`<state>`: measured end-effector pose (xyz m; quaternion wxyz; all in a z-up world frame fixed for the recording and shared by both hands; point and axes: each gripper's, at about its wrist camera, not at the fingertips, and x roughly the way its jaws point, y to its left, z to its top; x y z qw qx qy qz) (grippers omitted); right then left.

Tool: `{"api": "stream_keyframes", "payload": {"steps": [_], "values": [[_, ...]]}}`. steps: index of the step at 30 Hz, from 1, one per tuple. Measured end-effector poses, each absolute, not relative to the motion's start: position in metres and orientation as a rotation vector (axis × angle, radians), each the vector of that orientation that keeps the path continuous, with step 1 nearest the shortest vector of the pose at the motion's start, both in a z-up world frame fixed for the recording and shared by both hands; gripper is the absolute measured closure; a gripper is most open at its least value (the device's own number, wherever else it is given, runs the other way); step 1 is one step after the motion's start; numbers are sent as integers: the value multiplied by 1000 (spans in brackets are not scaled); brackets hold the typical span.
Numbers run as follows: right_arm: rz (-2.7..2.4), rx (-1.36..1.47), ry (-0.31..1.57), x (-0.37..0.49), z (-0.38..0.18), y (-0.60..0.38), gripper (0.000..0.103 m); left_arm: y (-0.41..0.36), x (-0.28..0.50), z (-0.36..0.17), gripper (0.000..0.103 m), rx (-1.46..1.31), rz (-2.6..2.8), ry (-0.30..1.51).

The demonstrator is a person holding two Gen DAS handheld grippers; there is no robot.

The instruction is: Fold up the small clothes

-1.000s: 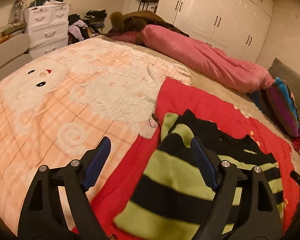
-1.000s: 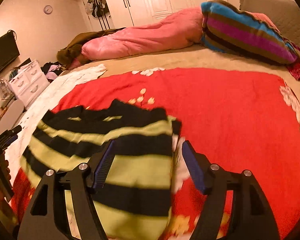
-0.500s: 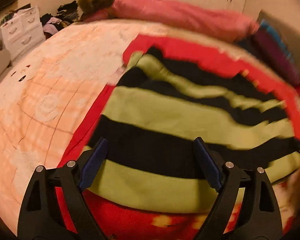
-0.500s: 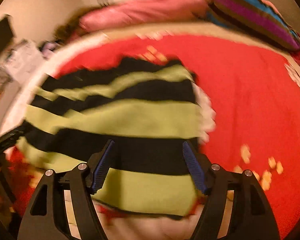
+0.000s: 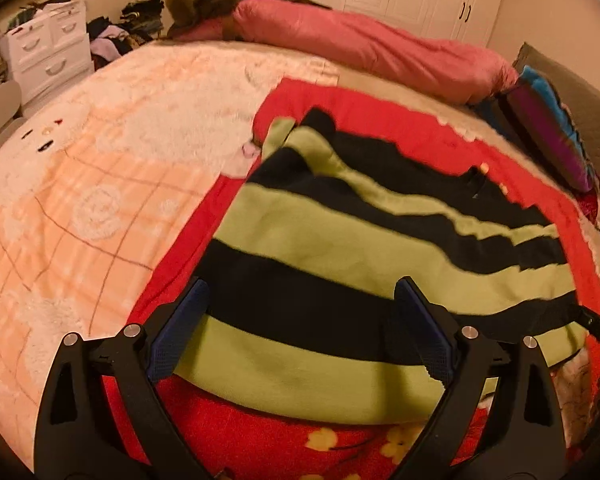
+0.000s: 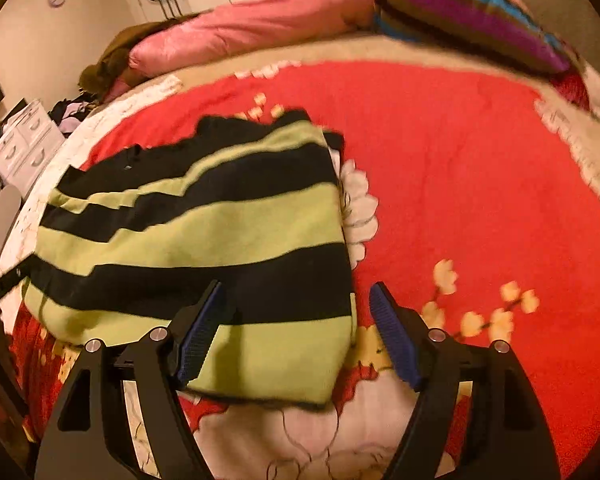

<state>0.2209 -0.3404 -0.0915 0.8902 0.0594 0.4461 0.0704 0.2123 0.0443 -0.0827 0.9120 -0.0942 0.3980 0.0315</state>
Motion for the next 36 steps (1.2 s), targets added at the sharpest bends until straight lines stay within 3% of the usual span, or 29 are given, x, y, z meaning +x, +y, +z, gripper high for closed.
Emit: {"api": "stream_keyframes", "payload": {"steps": [7,14,21,27,36], "values": [[286,8,841,204,-72,-304,30,28,207,-70,12,-197,6,811],[264,-37,1057,237,-114,-272,29,18,215,-102,11,-144,8,940],[278,46,1055,238,-112,-274,19,19,215,-104,10,-120,10,936],[268,154,967,214,-81,-296,9,20,210,-92,10,-151,0,904],[214,116,846,191,-48,-306,5,20,197,-77,10,-163,5,861]]}}
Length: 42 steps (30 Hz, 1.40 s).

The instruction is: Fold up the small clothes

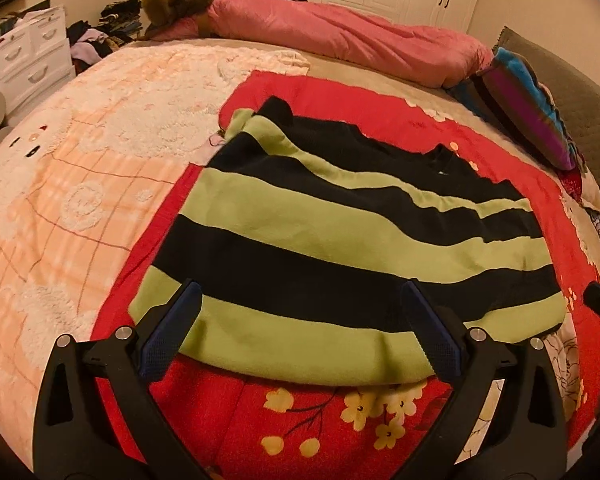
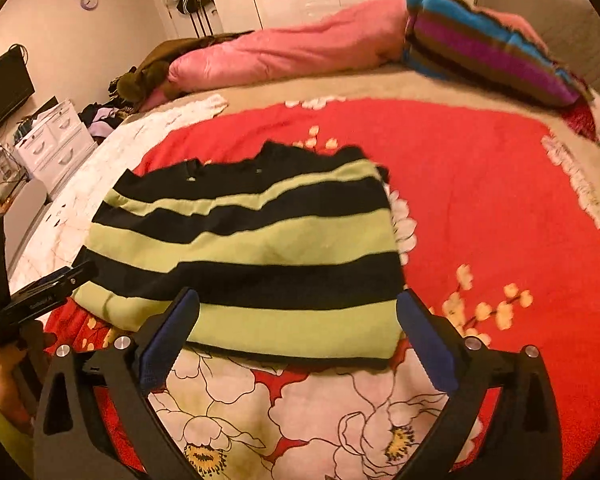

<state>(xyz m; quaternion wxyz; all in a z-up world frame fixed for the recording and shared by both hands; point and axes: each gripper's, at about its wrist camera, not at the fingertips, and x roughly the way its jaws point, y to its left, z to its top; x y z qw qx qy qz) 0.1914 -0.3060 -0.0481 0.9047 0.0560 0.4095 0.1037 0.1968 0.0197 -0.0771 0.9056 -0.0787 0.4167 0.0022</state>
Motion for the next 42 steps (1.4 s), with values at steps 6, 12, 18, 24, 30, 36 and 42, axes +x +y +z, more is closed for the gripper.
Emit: {"api": "stream_keyframes", "payload": {"steps": [6,12,18,24,30,36,42], "values": [[238,84,814,185,-33,-294,5,28,186,-67,10,-183,35,823],[269,52,789,178,-22,-273,5,41,175,-59,10,-189,82,793],[312,32,773,171,-16,-254,5,55,160,-59,10,-199,125,790],[368,-5,780,166,-13,-227,4,74,144,-60,9,-223,187,782],[413,-51,774,162,-11,-197,4,89,137,-61,10,-265,216,769],[439,-108,787,161,-20,-170,4,96,140,-65,10,-301,199,770],[474,-158,798,169,-39,-141,4,112,155,-63,9,-352,185,765]]}}
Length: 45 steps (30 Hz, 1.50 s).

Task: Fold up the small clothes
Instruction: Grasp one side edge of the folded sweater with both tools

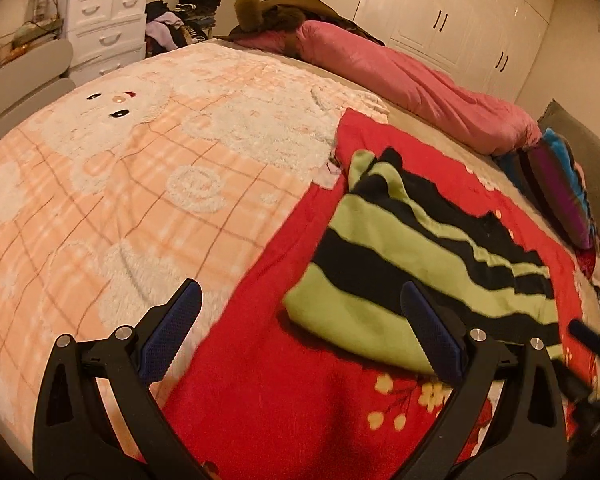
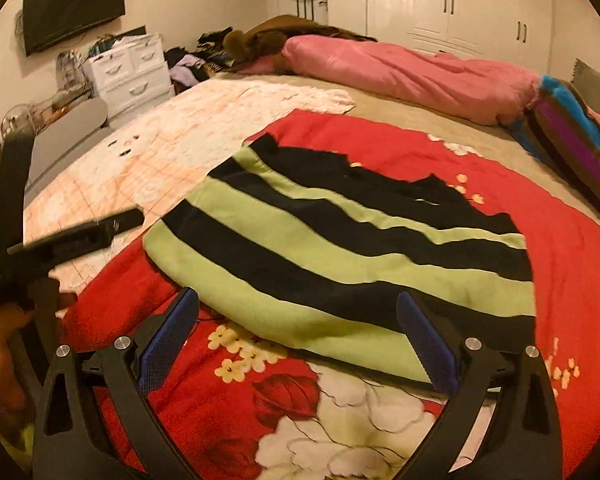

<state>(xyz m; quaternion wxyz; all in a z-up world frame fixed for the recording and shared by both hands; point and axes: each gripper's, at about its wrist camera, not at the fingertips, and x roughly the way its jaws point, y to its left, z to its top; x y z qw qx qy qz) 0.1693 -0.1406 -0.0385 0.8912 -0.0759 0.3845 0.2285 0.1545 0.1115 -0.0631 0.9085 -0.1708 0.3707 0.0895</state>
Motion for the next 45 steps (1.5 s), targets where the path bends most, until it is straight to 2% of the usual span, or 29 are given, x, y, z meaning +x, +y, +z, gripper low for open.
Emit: {"api": "stream_keyframes", "payload": {"steps": [9,25,27,29,30,32,34,39,40,41,42,44,45], "values": [[597,-326,791,168,-70,-82,4,131,203,-55,10,-320,133,841],[565,-604,703,187,-127,-22,6,150,286,-72,10,-535,-46,973],[539,-620,681,190,-129,-24,16,148,293,-73,10,-547,-67,976],[530,-623,671,194,-129,-28,47,145,301,-76,10,-563,-99,980],[533,-606,667,196,-127,-32,54,144,306,-78,10,-576,-113,988],[558,-563,659,198,-121,-41,79,143,314,-84,10,-617,-136,1003],[598,-516,639,195,-112,-51,89,142,322,-89,10,-640,-146,1018],[644,-451,640,195,-105,-65,94,131,341,-100,10,-693,-201,1065],[647,-445,640,195,-104,-65,94,128,344,-103,13,-709,-205,1073],[648,-441,642,195,-104,-65,94,126,347,-105,25,-719,-207,1076],[649,-432,647,195,-103,-65,94,124,348,-107,47,-729,-210,1079],[649,-424,651,198,-102,-65,94,118,348,-106,60,-721,-212,1077],[649,-422,651,198,-102,-65,94,115,348,-105,70,-701,-205,1075]]}}
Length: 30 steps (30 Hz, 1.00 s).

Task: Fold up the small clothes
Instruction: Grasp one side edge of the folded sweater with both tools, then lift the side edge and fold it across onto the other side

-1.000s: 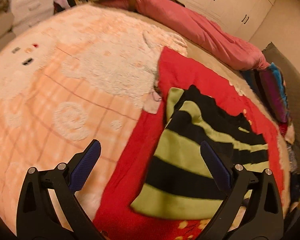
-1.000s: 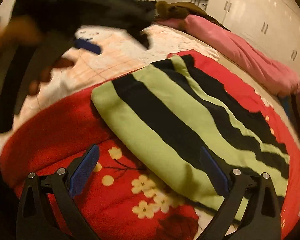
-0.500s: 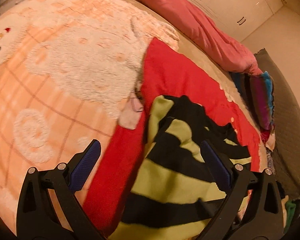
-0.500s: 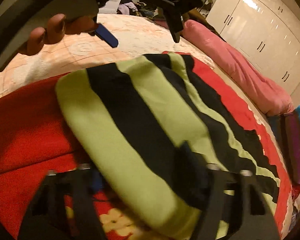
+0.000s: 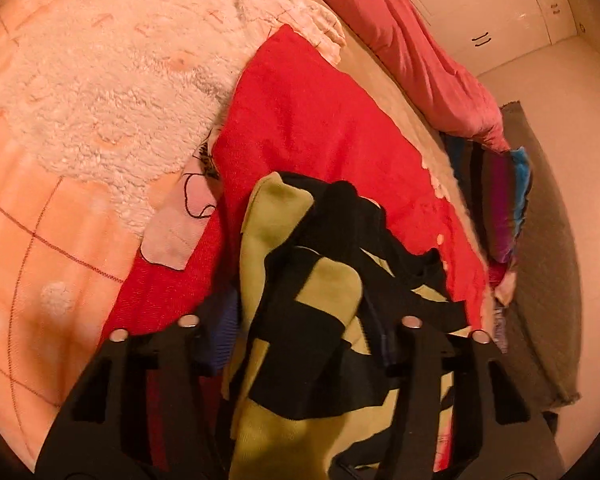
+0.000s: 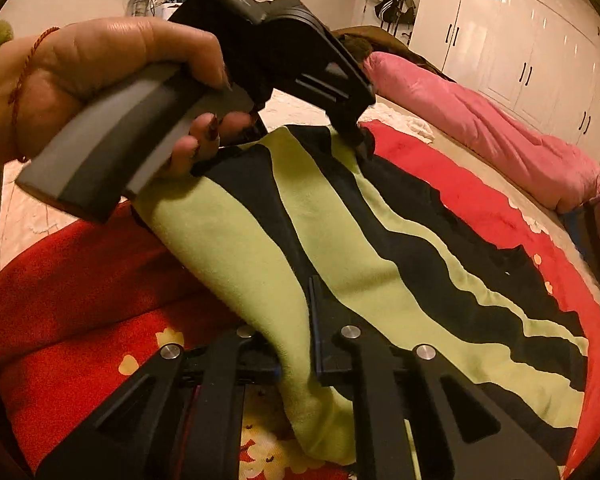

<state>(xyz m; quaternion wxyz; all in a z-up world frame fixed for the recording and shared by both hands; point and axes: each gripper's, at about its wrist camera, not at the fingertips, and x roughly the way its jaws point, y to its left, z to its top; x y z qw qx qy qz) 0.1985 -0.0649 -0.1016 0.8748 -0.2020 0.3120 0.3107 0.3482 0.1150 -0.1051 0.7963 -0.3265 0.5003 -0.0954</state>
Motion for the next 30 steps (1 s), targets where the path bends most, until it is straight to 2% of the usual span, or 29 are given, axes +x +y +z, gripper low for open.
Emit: {"api": "stream_keyframes", "payload": {"steps": [3,6,18,30], "values": [[649,-408,658,200,-101,-65,94,107,345,-98,85,-669,-215,1054],[651,-381,661,204,-99,-70,95,102,343,-89,87,-640,-219,1039],[644,-211,641,207,-68,-117,95,69,334,-39,87,-619,-241,987],[546,-16,625,197,-48,-205,95,-11,329,3,85,-580,-276,960]]}}
